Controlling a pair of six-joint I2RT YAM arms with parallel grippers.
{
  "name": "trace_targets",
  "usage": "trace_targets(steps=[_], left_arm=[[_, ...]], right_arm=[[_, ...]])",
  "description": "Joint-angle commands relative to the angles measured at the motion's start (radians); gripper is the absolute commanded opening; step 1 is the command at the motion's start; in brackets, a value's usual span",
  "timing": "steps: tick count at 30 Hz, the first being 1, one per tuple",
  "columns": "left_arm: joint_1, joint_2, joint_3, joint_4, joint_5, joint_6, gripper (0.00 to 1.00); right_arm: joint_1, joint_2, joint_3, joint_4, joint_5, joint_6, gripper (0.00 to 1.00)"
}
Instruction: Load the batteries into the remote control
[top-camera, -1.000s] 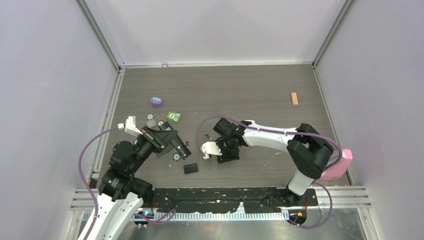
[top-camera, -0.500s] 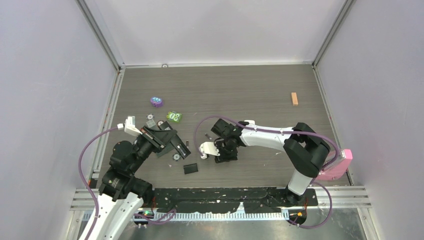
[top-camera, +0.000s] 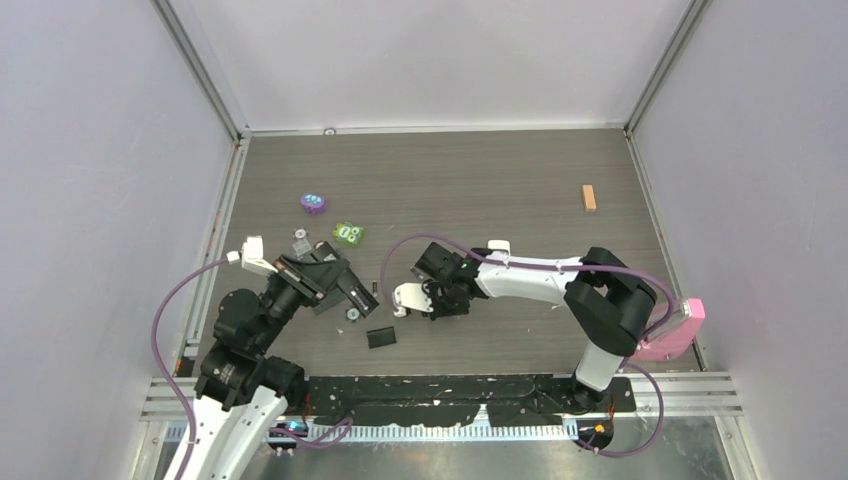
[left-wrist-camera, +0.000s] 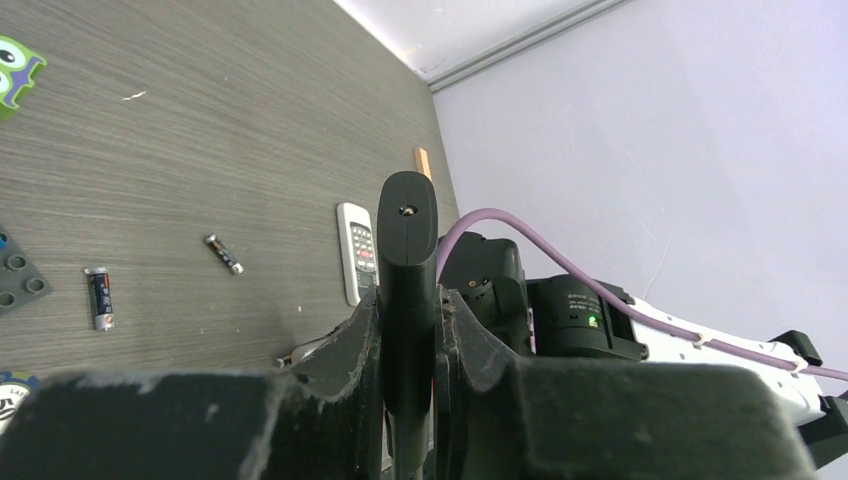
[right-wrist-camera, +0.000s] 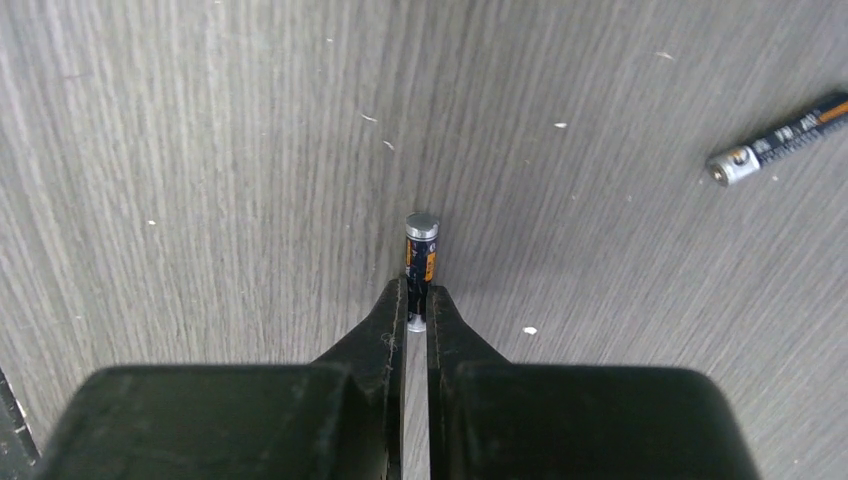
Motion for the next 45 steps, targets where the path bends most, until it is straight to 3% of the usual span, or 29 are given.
trace_targets(steps=[1,10,11,16,20,28,35,45], left_arm=[[0.006,-0.029,-0.003,0.038,-0.017,-0.002,0.0],[0.006,0.002,-0.015,0.097,0.075,0.004,0.0],[0.006,0.016,-0.019,0.119,0.103,0.007,0.0],[0.006,0.118,-0.06,0.29,0.244,-0.013,0.0],[0.001,0.258,-0.112,0.522,0.346,-0.091,0.0],[-0.153,0.524,-0.128,0.761,0.265,-0.123,0.0],[-0.23,0.735,-0.196,1.107,0.164,-0.186,0.0],[-0.255,0.755,-0.247,1.159,0.051,-0.23,0.0]], right_arm=[[-0.013,-0.039,-0.03,0.077,0.062,0.107,0.05],[-0.036,-0.248,0.058,0.122,0.055,0.492,0.06],[-0.035,-0.289,0.043,0.154,0.062,0.594,0.06],[-0.017,-0.412,0.027,0.166,0.105,0.91,0.05],[0.023,-0.538,-0.005,0.16,0.184,1.169,0.05],[0.121,-0.663,0.023,-0.079,0.341,1.449,0.05],[0.147,-0.673,0.043,-0.211,0.404,1.579,0.05],[0.192,-0.568,0.113,-0.195,0.402,1.567,0.05]])
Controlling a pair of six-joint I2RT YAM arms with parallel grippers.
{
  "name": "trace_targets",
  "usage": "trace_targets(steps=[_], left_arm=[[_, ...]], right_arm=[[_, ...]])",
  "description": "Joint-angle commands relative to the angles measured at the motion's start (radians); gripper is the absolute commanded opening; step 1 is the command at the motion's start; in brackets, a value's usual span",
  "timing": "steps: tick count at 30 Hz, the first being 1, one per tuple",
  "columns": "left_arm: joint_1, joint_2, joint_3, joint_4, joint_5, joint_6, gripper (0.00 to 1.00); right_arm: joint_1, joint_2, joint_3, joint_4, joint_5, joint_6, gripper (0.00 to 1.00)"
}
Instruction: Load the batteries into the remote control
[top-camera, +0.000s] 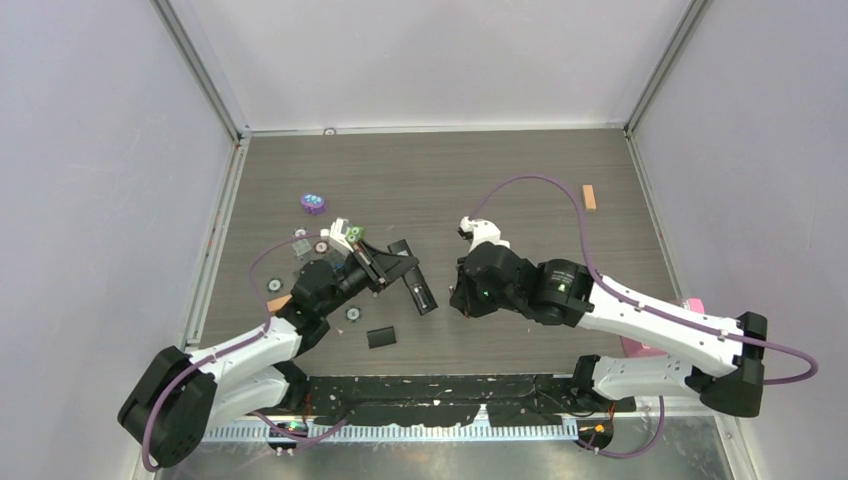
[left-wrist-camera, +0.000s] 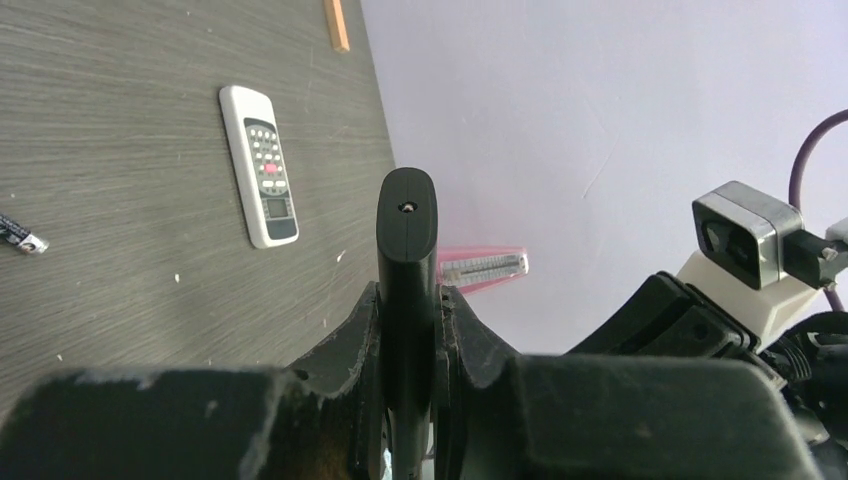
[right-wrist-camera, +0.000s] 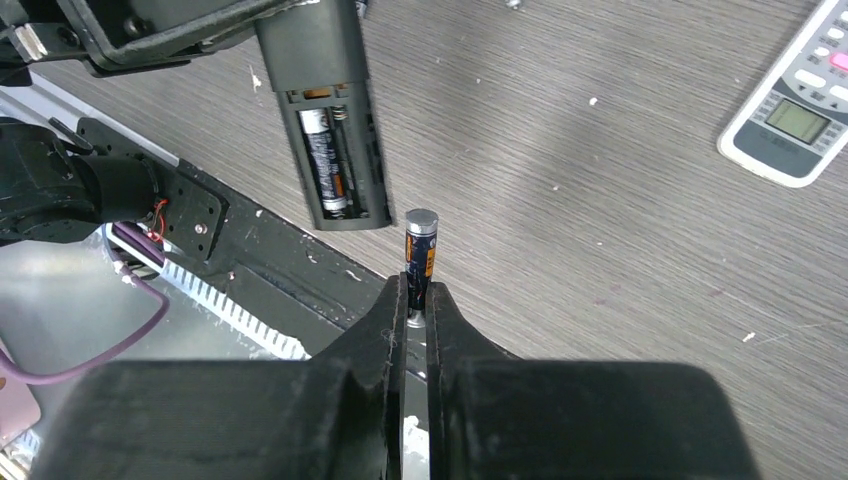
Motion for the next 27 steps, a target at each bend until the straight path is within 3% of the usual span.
trace_targets(steps=[1,12,27], left_arm=[[-0.005,-0.026,-0.018,0.11,-0.065,-0.025,0.0],[-0.005,-0.032,-0.034,0.101,-0.058,-0.039,0.0],[-0.006,-0.026,-0.051,0.142,-0.045,-0.065,0.0]], right_arm=[[0.036,0.076,0.103,0.01,0.027,0.011,0.05],[0.099,0.223,0.225,-0.022,0.076,-0.032,0.05],[0.099,0.301,0.23,-0.027,0.106,-0.083,0.1]])
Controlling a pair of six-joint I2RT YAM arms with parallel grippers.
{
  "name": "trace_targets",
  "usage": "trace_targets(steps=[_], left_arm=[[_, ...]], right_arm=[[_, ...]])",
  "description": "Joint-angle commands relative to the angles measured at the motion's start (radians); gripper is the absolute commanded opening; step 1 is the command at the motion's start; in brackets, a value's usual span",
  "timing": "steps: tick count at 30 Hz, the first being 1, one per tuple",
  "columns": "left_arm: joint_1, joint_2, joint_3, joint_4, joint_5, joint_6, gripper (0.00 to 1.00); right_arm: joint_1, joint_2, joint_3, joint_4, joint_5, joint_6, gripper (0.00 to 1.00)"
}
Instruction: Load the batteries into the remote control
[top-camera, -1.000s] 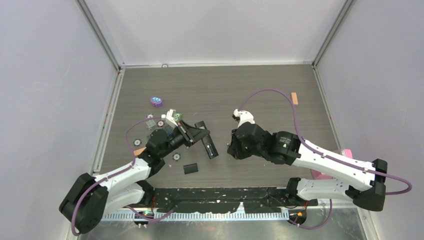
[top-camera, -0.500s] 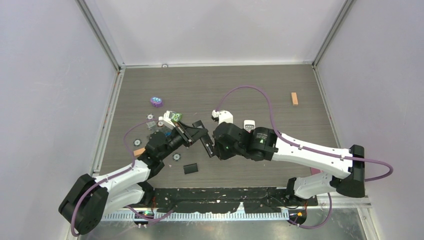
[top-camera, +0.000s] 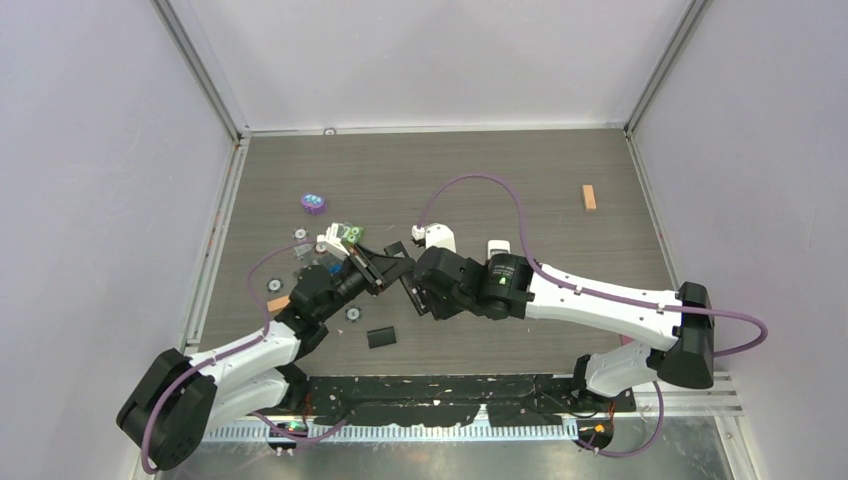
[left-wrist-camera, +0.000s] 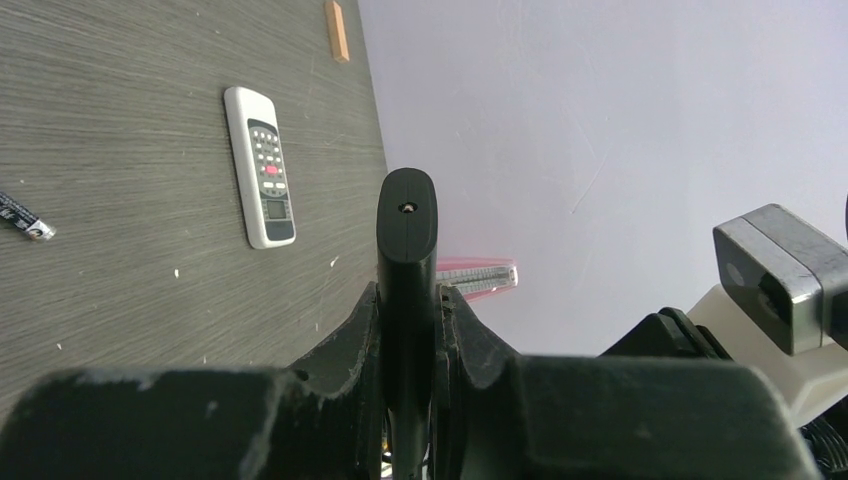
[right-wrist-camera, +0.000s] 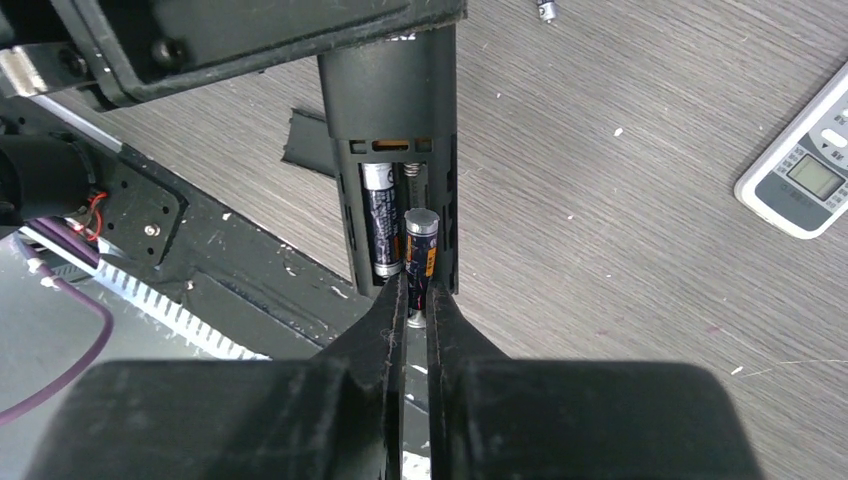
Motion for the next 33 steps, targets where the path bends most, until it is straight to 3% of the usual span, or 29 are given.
trace_targets(steps=[1,9,33], left_arm=[[-0.005,-0.005,-0.008,0.106,0.0,-0.015,0.0],[-0.005,0.018,-0.009,0.131,0.008,-0.029,0.0],[-0.005,0.033,-0.029,0.148,-0.006,-0.048,0.0]], right_arm=[[0.006,0.016,0.041,-0.002,0.044,-0.022,0.11],[0.006,0.026,0.044,0.016,0.046,-0.04,0.19],[0.006,0.002,0.036,0.049,0.036,-0.062,0.24]])
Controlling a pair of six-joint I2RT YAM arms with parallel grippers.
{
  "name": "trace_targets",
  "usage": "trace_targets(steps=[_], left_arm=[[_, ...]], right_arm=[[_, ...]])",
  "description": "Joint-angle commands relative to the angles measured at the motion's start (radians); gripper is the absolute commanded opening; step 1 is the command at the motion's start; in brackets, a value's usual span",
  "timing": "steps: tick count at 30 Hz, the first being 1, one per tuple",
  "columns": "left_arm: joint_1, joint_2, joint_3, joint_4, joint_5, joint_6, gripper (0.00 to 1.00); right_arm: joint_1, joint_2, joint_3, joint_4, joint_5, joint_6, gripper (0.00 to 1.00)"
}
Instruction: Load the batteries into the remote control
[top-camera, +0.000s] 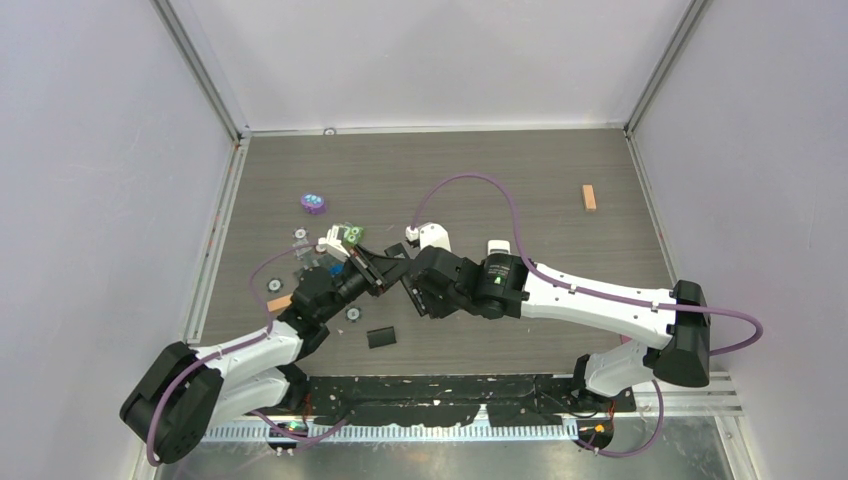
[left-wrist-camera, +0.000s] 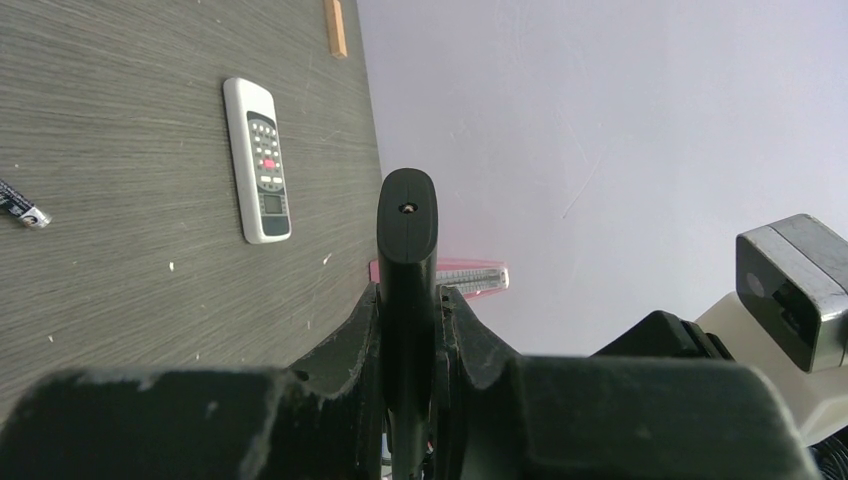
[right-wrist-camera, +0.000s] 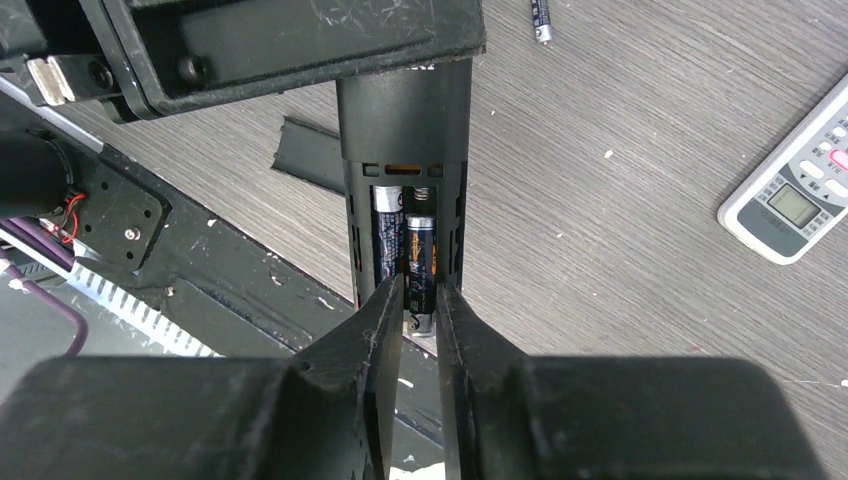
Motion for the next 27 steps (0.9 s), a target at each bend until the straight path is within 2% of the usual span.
trace_targets(steps=[1,4,8,12,17,20,24,27], left_arm=[[-0.005,-0.008,-0.005,0.081,-0.006,0.0,0.0],[-0.004,-0.009,-0.005,0.081,-0.007,-0.001,0.0],[-0.005,-0.014,-0.013,0.081,-0.008,-0.02,0.0],[-0.005,-0.022,-0.012,0.084,-0.005,-0.069,0.0],[-0.005,-0.038,-0.006,0.103,0.011,-0.22,0.0],[-0.009,-0.06,0.012,0.077,0.03,-0.35,0.0],[-0.027,-0.095,0.048,0.004,0.033,-0.479,0.0],[-0.038,-0.12,0.069,-0.026,0.027,-0.539,0.0]], right_arm=[[0.007,-0.025,0.032,0.022,0.023,0.002,0.25],[0.006,-0.036,0.036,0.01,0.038,0.028,0.31],[0.006,-0.094,0.031,0.012,0.062,0.083,0.51],[0.005,-0.19,-0.02,0.071,0.068,0.116,0.55],[0.005,-0.342,-0.13,0.173,0.095,0.198,0.62],[0.005,-0.45,-0.233,0.262,0.108,0.261,0.63],[0.005,-0.541,-0.331,0.46,0.084,0.261,0.64],[0.005,-0.549,-0.349,0.485,0.065,0.251,0.64]])
